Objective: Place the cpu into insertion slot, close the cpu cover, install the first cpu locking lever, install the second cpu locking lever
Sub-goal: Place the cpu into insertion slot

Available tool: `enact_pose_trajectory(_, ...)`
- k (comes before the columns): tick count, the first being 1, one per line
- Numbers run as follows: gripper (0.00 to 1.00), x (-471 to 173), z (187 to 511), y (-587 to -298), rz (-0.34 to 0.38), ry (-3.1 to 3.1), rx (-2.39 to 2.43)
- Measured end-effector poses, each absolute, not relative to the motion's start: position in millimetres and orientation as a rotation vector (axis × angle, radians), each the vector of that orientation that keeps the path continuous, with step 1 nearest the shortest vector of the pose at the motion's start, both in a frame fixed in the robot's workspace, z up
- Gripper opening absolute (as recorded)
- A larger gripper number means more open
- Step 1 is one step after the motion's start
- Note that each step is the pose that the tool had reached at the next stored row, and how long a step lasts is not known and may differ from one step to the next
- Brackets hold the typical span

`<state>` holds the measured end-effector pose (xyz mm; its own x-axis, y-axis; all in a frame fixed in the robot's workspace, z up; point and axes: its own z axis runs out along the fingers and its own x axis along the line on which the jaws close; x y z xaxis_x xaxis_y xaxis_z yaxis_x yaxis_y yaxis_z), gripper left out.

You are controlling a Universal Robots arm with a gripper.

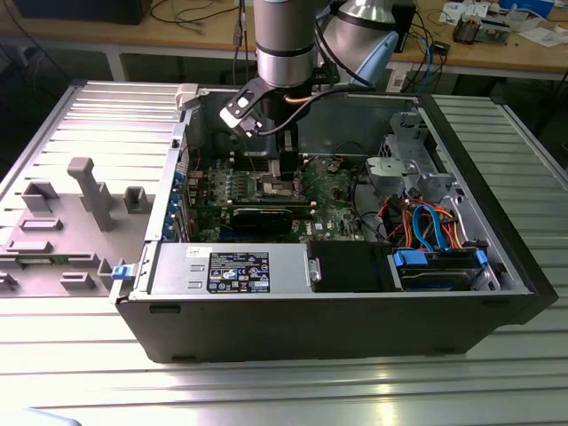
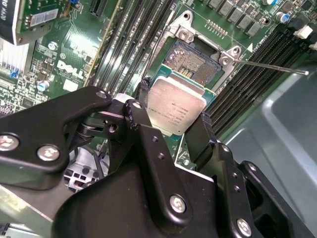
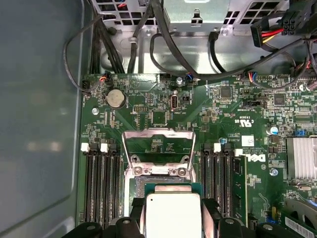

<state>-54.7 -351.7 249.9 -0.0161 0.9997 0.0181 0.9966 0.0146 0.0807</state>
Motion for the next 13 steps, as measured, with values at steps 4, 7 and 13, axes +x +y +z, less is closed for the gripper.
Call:
enact_pose_trajectory(4, 0.54, -54.8, 249.4, -351.7, 0.109, 2.206, 2.172)
enact_pose_trajectory(7, 0.54, -54.8, 249.3, -351.7, 0.109, 2.206, 2.172)
enact_pose_trajectory(13, 0.54, -54.8, 249.2, -351.7, 0.109, 2.206, 2.172)
